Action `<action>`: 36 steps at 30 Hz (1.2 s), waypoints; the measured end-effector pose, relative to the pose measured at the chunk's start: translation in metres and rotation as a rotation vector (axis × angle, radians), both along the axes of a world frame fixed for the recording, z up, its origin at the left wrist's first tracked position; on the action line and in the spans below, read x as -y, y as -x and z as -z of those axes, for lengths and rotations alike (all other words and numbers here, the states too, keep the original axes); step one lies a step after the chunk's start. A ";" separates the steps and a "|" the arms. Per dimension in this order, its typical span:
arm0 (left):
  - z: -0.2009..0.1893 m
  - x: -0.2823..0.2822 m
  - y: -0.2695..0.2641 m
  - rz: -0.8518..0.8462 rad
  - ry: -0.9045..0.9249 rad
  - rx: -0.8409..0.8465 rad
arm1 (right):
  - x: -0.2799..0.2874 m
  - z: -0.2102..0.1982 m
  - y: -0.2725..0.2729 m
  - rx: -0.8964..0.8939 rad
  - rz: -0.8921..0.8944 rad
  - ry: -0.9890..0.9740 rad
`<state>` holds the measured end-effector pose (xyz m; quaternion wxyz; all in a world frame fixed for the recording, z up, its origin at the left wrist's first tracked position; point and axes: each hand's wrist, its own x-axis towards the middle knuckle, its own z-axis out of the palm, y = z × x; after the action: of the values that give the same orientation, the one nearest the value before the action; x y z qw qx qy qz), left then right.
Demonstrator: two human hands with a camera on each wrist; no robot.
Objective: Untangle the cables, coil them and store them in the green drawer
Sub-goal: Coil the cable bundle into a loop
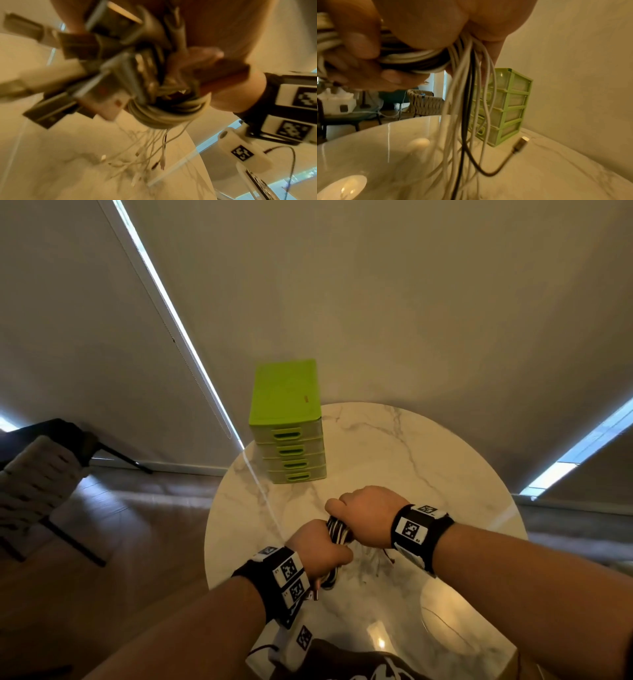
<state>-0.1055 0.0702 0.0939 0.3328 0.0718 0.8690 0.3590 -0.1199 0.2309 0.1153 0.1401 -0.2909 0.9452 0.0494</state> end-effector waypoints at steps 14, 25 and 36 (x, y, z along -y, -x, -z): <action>-0.002 0.035 0.015 -0.230 -0.325 0.351 | -0.045 0.023 -0.003 0.540 0.417 0.822; -0.006 0.027 0.018 -0.427 -0.799 0.586 | -0.028 0.011 -0.010 0.174 0.459 0.789; 0.005 0.004 0.031 -0.782 -0.841 0.411 | -0.001 0.018 -0.022 0.413 0.667 1.074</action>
<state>-0.1362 0.0663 0.0887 0.2803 -0.1979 0.5327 0.7737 -0.0976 0.2323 0.0970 0.1616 -0.0155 0.8317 -0.5310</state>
